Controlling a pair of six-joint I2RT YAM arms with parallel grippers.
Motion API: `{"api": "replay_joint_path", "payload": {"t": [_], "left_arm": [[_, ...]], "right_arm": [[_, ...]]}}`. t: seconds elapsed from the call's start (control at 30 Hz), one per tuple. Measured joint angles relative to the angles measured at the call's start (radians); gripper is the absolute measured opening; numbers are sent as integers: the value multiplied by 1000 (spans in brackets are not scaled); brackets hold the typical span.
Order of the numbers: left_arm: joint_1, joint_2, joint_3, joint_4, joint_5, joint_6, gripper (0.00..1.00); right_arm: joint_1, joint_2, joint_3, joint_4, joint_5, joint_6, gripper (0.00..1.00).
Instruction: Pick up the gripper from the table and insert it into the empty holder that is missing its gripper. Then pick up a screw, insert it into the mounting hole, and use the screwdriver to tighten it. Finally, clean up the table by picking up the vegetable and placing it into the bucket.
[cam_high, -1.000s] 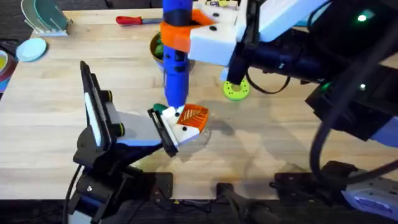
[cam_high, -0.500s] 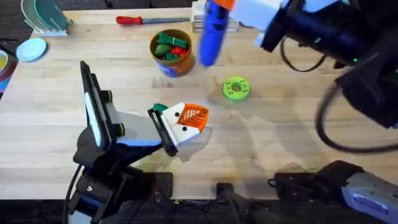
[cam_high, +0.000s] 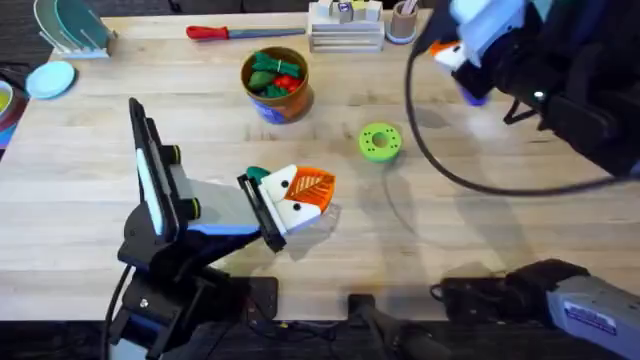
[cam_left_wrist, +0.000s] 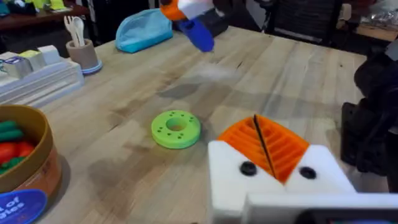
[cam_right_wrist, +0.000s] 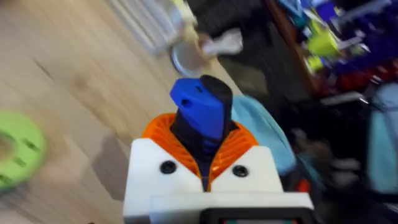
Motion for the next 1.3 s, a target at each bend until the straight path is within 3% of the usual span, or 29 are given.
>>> {"api": "replay_joint_path", "payload": {"t": [0.2, 0.4, 0.6, 0.73, 0.8, 0.93, 0.97, 1.07, 1.13, 1.3], "left_arm": [[0, 0, 0, 0, 0, 0, 4], [0, 0, 0, 0, 0, 0, 4], [0, 0, 0, 0, 0, 0, 4], [0, 0, 0, 0, 0, 0, 4], [0, 0, 0, 0, 0, 0, 4], [0, 0, 0, 0, 0, 0, 4], [0, 0, 0, 0, 0, 0, 4], [0, 0, 0, 0, 0, 0, 9], [0, 0, 0, 0, 0, 4, 165], [0, 0, 0, 0, 0, 0, 940]], "right_arm": [[-2, 163, 0, -63, 215, -290, 18], [-2, 350, 0, -63, 260, -489, 18], [-1, 471, 0, -60, 279, -559, 24], [6, 471, 7, -70, 284, -570, 192], [10, 471, 12, -81, 287, -574, 322], [13, 470, 38, -98, 302, -567, 880], [15, 468, 48, -106, 305, -560, 962], [21, 465, 52, -135, 317, -511, 989], [29, 464, 53, -148, 333, -458, 991], [62, 432, 50, -231, 339, -296, 991]]}}
